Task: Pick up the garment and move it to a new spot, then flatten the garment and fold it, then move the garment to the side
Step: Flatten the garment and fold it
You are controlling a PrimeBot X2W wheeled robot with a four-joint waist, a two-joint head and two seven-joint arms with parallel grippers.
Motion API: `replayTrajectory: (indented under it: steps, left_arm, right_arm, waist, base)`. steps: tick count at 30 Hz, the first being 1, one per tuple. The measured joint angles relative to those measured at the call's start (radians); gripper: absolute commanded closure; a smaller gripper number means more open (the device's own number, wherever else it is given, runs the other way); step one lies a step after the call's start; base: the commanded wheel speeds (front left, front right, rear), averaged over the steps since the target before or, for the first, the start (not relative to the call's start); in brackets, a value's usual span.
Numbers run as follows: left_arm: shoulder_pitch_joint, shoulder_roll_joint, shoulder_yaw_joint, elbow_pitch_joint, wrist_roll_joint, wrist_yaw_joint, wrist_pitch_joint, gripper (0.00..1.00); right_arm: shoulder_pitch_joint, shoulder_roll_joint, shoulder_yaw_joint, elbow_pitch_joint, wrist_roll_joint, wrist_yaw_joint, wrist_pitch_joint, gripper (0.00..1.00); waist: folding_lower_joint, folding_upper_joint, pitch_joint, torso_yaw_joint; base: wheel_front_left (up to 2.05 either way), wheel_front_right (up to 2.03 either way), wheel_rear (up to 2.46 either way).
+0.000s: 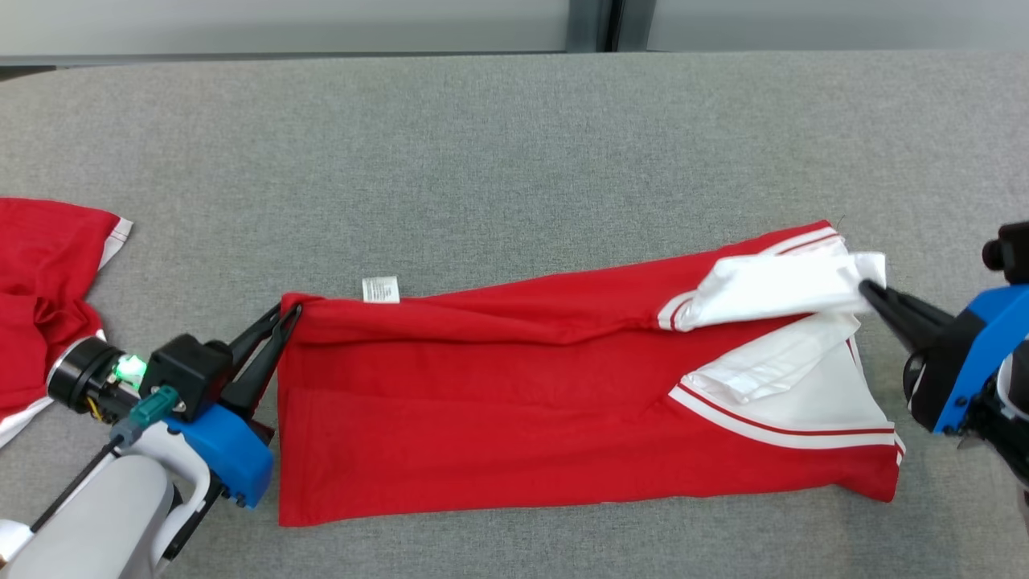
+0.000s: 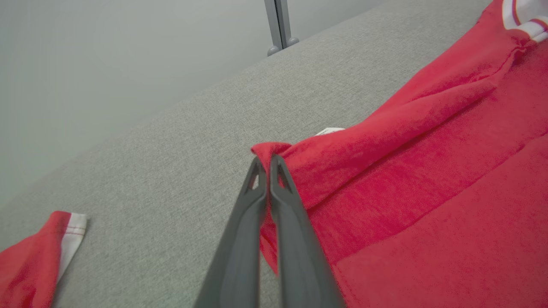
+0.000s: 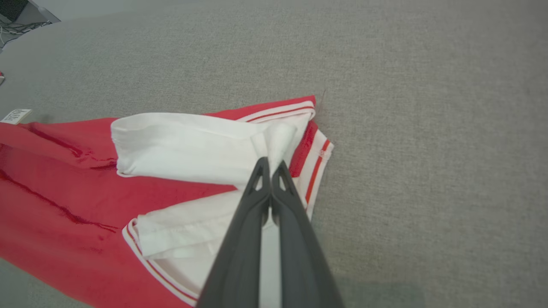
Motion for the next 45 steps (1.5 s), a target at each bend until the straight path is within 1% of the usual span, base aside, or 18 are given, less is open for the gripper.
replayTrajectory:
  steps: [4, 5, 6, 7, 8, 9, 10, 14, 17, 19, 21, 24, 26, 30, 34, 38, 41, 45]
  left_arm:
    - [0.010, 0.003, -0.021, 0.049, 0.025, 0.002, -0.022, 1.00]
    - [0.014, 0.002, -0.024, 0.058, 0.033, 0.005, -0.025, 0.77]
    - [0.018, -0.002, -0.028, 0.065, 0.035, 0.010, -0.031, 0.48]
    - [0.023, -0.009, -0.034, 0.073, 0.036, 0.013, -0.033, 0.00]
    - [0.028, -0.017, -0.038, 0.081, 0.037, 0.019, -0.036, 0.00]
    - [0.033, -0.026, -0.038, 0.090, 0.035, 0.025, -0.041, 0.00]
    - [0.038, -0.031, -0.038, 0.098, 0.034, 0.029, -0.044, 0.00]
    - [0.067, -0.065, -0.006, 0.123, -0.007, 0.059, -0.068, 0.00]
    - [0.092, -0.101, 0.058, 0.126, -0.067, 0.094, -0.086, 0.00]
    - [0.108, -0.127, 0.104, 0.116, -0.103, 0.109, -0.093, 0.00]
    - [0.121, -0.155, 0.146, 0.096, -0.128, 0.122, -0.095, 0.00]
    - [0.148, -0.203, 0.220, 0.050, -0.158, 0.156, -0.097, 0.00]
    - [0.159, -0.229, 0.275, 0.023, -0.164, 0.171, -0.097, 0.00]
    - [0.190, -0.267, 0.326, 0.006, -0.149, 0.174, -0.097, 0.00]
    - [0.198, -0.280, 0.341, 0.010, -0.123, 0.161, -0.097, 0.00]
    - [0.211, -0.288, 0.344, 0.021, -0.110, 0.149, -0.097, 0.00]
    - [0.211, -0.292, 0.342, 0.031, -0.105, 0.138, -0.097, 0.00]
    - [0.209, -0.295, 0.339, 0.045, -0.098, 0.127, -0.097, 0.00]
  right_arm:
    - [0.057, 0.019, -0.022, -0.031, -0.008, 0.000, 0.016, 1.00]
    - [0.071, 0.020, -0.028, -0.039, -0.010, 0.000, 0.017, 1.00]
    - [0.084, 0.023, -0.036, -0.046, -0.012, 0.000, 0.019, 1.00]
    - [0.098, 0.027, -0.040, -0.054, -0.015, 0.000, 0.025, 0.90]
    - [0.115, 0.031, -0.043, -0.059, -0.017, 0.000, 0.032, 0.78]
    - [0.135, 0.038, -0.048, -0.063, -0.017, 0.000, 0.047, 0.34]
    - [0.156, 0.043, -0.054, -0.068, -0.018, 0.000, 0.059, 0.00]
    - [0.230, 0.059, -0.089, -0.106, -0.038, 0.000, 0.089, 0.00]
    - [0.275, 0.063, -0.100, -0.146, -0.076, 0.000, 0.086, 0.00]
    - [0.301, 0.079, -0.112, -0.167, -0.080, 0.000, 0.077, 0.00]
    - [0.307, 0.097, -0.137, -0.177, -0.095, 0.000, 0.063, 0.00]
    - [0.312, 0.135, -0.168, -0.171, -0.123, 0.000, 0.069, 0.00]
    - [0.306, 0.157, -0.191, -0.170, -0.148, 0.000, 0.042, 0.00]
    - [0.267, 0.198, -0.220, -0.132, -0.207, 0.000, -0.019, 0.00]
    - [0.212, 0.232, -0.215, -0.062, -0.262, 0.000, -0.098, 0.00]
    - [0.162, 0.253, -0.206, 0.054, -0.296, 0.000, -0.156, 0.00]
    - [0.136, 0.264, -0.216, 0.166, -0.328, 0.000, -0.168, 0.00]
    - [0.088, 0.261, -0.216, 0.283, -0.369, 0.000, -0.177, 0.00]
  waist:
    - [0.0000, 0.0000, -0.019, 0.001]
    - [0.0000, 0.0000, -0.024, 0.002]
    - [0.0000, 0.0000, -0.030, 0.004]
    - [0.0000, 0.0000, -0.034, 0.005]
    - [0.0001, 0.0000, -0.040, 0.007]
    - [0.0001, 0.0000, -0.045, 0.008]
    - [0.0001, 0.0000, -0.050, 0.010]
    - [0.0000, 0.0000, -0.073, 0.018]
    - [0.0001, 0.0000, -0.091, 0.025]
    - [0.0001, 0.0000, -0.102, 0.029]
    - [0.0001, 0.0000, -0.113, 0.033]
    - [0.0000, 0.0000, -0.132, 0.040]
    - [0.0000, 0.0000, -0.144, 0.047]
    - [0.0001, 0.0000, -0.160, 0.053]
    - [0.0001, 0.0000, -0.168, 0.055]
    - [0.0001, 0.0000, -0.168, 0.058]
    - [0.0001, 0.0000, -0.164, 0.064]
    - [0.0002, 0.0000, -0.155, 0.073]
  base:
    - [0.00, 0.00, 0.00]
    - [0.00, 0.00, 0.00]
    - [0.00, 0.00, 0.00]
    - [0.00, 0.00, 0.00]
    - [0.00, 0.00, 0.00]
    - [0.00, 0.00, 0.00]
    - [0.00, 0.00, 0.00]
    - [0.00, 0.00, 0.00]
    - [0.00, 0.00, 0.00]
    - [0.00, 0.00, 0.00]
    - [0.00, 0.00, 0.00]
    - [0.00, 0.00, 0.00]
    - [0.00, 0.00, 0.00]
    - [0.00, 0.00, 0.00]
    - [0.00, 0.00, 0.00]
    - [0.00, 0.00, 0.00]
    - [0.00, 0.00, 0.00]
    - [0.00, 0.00, 0.00]
